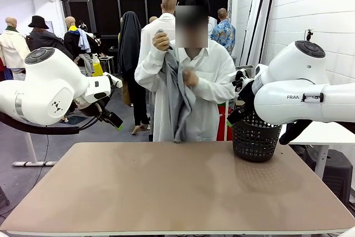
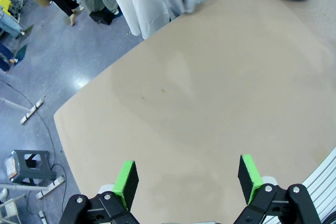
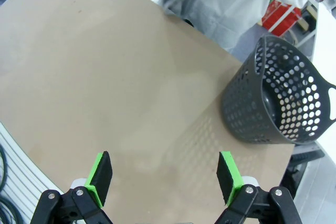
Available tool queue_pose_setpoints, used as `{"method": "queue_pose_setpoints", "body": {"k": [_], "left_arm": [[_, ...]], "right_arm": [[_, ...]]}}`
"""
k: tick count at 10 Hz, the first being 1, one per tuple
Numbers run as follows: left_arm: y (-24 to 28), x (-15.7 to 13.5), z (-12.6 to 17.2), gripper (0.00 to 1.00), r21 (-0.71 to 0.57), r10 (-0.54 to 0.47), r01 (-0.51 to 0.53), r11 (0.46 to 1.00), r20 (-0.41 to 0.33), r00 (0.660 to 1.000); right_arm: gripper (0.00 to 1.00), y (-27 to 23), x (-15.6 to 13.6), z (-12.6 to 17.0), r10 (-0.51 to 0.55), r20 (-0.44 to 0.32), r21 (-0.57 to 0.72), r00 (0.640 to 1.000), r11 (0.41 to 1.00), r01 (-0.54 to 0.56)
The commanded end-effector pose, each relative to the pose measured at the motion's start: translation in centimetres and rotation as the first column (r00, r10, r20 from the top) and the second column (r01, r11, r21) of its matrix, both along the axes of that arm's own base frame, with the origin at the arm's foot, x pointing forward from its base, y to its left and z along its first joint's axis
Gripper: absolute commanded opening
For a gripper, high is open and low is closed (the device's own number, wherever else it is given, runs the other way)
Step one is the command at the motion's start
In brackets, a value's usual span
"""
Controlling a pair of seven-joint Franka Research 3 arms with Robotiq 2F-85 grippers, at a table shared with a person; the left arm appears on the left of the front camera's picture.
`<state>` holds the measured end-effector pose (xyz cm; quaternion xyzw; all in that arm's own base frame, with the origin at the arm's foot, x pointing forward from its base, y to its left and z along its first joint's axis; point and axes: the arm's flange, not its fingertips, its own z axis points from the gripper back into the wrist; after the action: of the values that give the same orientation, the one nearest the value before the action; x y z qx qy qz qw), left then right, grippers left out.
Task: Fold the training pants.
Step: Grab both ends of the Training pants handed by a person.
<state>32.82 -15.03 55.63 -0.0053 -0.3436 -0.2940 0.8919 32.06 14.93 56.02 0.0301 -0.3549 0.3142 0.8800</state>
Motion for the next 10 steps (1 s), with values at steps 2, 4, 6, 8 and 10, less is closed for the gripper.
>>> {"method": "queue_pose_setpoints", "body": {"k": [2,4,6,8,10], "left_arm": [[0.06,0.07,0.12,1.0,-0.006,-0.001,0.001,1.0,0.008,1.0],[0.06,0.07,0.12,1.0,-0.006,-0.001,0.001,1.0,0.008,1.0],[0.06,0.07,0.12,1.0,-0.006,-0.001,0.001,1.0,0.008,1.0],[0.06,0.07,0.12,1.0,-0.006,-0.001,0.001,1.0,0.008,1.0],[0.06,0.07,0.12,1.0,-0.006,-0.001,0.001,1.0,0.008,1.0]], "right_arm": [[1.0,0.15,0.06,0.0,0.005,0.004,0.005,1.0,1.0,-0.005],[1.0,0.15,0.06,0.0,0.005,0.004,0.005,1.0,1.0,-0.005],[1.0,0.15,0.06,0.0,0.005,0.004,0.005,1.0,1.0,-0.005],[1.0,0.15,0.06,0.0,0.005,0.004,0.005,1.0,1.0,-0.005],[1.0,0.15,0.06,0.0,0.005,0.004,0.005,1.0,1.0,-0.005]]}}
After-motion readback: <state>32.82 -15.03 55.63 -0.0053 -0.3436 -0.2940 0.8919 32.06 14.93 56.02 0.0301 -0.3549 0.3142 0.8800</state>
